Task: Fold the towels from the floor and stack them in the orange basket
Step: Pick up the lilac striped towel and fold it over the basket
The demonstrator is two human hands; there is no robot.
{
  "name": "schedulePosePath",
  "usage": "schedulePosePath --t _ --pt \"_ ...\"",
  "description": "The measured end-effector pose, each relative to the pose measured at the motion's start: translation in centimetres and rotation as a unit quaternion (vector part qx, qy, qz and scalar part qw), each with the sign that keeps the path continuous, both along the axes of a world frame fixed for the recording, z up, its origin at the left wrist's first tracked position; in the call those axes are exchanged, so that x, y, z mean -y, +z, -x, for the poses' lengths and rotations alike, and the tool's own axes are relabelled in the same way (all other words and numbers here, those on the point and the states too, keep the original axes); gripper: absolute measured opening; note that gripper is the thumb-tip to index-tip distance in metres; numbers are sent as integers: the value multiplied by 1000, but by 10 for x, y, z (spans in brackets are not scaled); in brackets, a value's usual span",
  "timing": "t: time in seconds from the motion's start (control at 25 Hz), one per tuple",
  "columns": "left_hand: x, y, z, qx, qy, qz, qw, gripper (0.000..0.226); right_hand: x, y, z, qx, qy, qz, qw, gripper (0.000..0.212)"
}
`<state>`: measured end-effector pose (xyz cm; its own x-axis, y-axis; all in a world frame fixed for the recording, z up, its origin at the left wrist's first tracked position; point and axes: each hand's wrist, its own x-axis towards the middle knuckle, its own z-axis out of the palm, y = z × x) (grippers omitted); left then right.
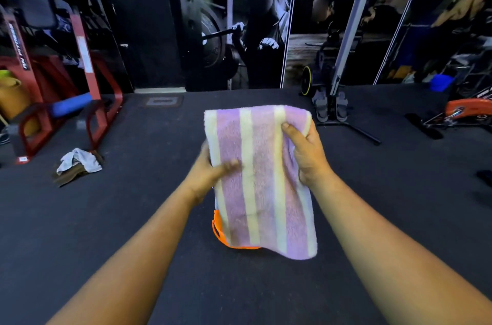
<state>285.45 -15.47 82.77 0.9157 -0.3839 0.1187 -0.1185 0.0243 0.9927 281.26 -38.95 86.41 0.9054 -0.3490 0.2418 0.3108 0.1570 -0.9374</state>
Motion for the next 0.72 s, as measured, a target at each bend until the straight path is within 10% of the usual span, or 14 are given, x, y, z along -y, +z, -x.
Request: schedulePosePath --t 0.28,0.48,0.72 --pt "10 -24 -2 -130 30 15 991 33 10 -26 1 -141 -8 113 983 79" --pt "-7 -38 -21 -161 87 61 981 35 -22 -135 36 -440 -99 202 870 125" --pt "4 -54 -10 -207 109 274 933 36 -81 -141 26 -463 32 -219 858 131"
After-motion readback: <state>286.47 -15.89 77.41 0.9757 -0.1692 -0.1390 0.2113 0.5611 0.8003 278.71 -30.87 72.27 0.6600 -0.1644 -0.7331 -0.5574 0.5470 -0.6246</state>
